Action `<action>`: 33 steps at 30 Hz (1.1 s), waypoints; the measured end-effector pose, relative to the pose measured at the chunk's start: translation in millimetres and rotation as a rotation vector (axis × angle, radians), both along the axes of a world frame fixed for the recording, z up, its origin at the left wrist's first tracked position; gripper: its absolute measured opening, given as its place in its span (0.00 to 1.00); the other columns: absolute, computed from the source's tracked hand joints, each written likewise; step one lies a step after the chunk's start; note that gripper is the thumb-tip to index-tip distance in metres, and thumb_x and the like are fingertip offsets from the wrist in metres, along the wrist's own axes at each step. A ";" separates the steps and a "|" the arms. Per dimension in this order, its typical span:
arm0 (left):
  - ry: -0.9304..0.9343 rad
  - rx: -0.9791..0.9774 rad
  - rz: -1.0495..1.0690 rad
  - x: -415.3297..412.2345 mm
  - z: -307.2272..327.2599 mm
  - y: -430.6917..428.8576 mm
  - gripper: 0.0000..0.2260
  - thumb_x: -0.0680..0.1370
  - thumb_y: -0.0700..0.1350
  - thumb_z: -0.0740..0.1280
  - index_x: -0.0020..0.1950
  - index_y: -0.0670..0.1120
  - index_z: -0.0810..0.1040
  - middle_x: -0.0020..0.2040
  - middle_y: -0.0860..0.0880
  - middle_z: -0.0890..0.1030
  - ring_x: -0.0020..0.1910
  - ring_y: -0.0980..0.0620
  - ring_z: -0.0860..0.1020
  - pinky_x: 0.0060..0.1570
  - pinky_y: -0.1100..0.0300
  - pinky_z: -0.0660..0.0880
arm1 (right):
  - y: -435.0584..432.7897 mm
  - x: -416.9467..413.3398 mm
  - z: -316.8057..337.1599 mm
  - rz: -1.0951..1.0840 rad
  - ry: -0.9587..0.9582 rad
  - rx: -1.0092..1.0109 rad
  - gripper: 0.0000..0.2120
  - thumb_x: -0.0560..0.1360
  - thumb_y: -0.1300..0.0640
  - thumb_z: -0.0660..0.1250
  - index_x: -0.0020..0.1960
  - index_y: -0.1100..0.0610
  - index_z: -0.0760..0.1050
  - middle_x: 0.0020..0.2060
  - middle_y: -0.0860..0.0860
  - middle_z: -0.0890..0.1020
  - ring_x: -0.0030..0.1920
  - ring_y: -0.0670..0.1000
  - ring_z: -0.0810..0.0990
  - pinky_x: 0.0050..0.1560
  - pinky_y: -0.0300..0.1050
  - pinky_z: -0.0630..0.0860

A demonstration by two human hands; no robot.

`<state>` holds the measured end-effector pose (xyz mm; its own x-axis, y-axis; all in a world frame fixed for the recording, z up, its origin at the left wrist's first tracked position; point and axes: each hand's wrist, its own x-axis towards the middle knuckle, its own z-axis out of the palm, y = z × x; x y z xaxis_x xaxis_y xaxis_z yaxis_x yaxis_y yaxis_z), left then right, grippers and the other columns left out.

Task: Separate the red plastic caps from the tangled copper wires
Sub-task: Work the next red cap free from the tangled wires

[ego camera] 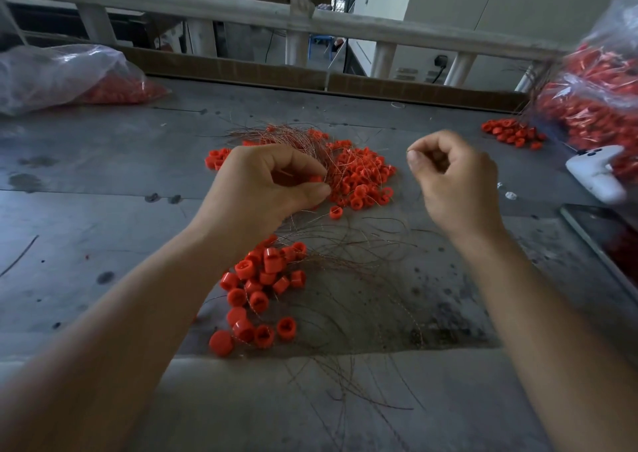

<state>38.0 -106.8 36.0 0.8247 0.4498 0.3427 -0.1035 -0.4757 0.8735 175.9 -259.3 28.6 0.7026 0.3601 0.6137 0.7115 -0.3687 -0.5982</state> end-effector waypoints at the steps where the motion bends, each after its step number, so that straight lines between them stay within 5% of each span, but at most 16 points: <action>1: -0.009 0.041 -0.012 -0.4 0.1 -1.5 0.07 0.66 0.44 0.74 0.39 0.54 0.80 0.37 0.57 0.81 0.38 0.63 0.79 0.38 0.75 0.73 | -1.2 -2.5 2.8 0.013 -0.016 0.029 0.06 0.74 0.63 0.65 0.41 0.54 0.73 0.31 0.40 0.74 0.34 0.38 0.74 0.39 0.31 0.70; 3: -0.026 0.107 -0.053 -1.4 0.5 -5.0 0.07 0.63 0.50 0.72 0.40 0.56 0.79 0.45 0.57 0.80 0.41 0.61 0.78 0.44 0.72 0.75 | -2.9 -7.9 7.7 0.041 -0.045 0.053 0.05 0.75 0.63 0.65 0.41 0.55 0.73 0.32 0.42 0.74 0.35 0.46 0.76 0.40 0.37 0.73; 7: -0.035 0.040 -0.194 -4.0 2.4 -12.0 0.08 0.61 0.52 0.70 0.39 0.57 0.80 0.56 0.62 0.76 0.34 0.61 0.78 0.38 0.69 0.77 | -1.4 -20.8 10.1 0.141 -0.095 0.050 0.04 0.74 0.64 0.65 0.43 0.57 0.75 0.34 0.45 0.74 0.36 0.42 0.73 0.40 0.32 0.70; 10: 0.034 0.007 -0.292 -3.0 0.8 -15.3 0.10 0.60 0.53 0.70 0.40 0.56 0.81 0.50 0.61 0.81 0.37 0.56 0.81 0.38 0.64 0.79 | 0.4 -27.5 8.9 0.190 -0.098 0.057 0.02 0.74 0.63 0.66 0.43 0.58 0.76 0.35 0.47 0.76 0.36 0.41 0.73 0.39 0.29 0.69; 16: -0.007 0.025 -0.262 -1.5 0.3 -14.0 0.09 0.62 0.51 0.69 0.41 0.54 0.80 0.39 0.60 0.82 0.37 0.63 0.80 0.38 0.74 0.73 | -1.0 -27.8 10.7 0.248 -0.024 0.119 0.05 0.72 0.64 0.68 0.42 0.55 0.74 0.34 0.43 0.77 0.36 0.40 0.76 0.38 0.28 0.72; 25: -0.085 -0.036 -0.013 -4.6 8.2 -3.3 0.09 0.61 0.48 0.68 0.40 0.52 0.79 0.36 0.57 0.80 0.35 0.64 0.78 0.38 0.75 0.74 | -5.1 -23.7 9.2 0.451 -0.025 -0.255 0.04 0.68 0.62 0.72 0.41 0.56 0.78 0.36 0.41 0.77 0.38 0.40 0.76 0.41 0.26 0.70; 33: -0.082 -0.063 0.025 -4.6 7.3 -0.5 0.07 0.63 0.46 0.70 0.39 0.52 0.78 0.36 0.56 0.80 0.33 0.64 0.78 0.38 0.73 0.75 | -11.5 -10.9 11.9 0.239 0.049 -0.232 0.11 0.72 0.62 0.70 0.38 0.47 0.74 0.34 0.39 0.76 0.34 0.32 0.74 0.39 0.24 0.69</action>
<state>33.4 -107.3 43.3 0.7834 0.4925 0.3792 -0.1651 -0.4233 0.8908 164.9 -270.9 40.5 0.6081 0.6442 0.4640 0.7668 -0.3251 -0.5535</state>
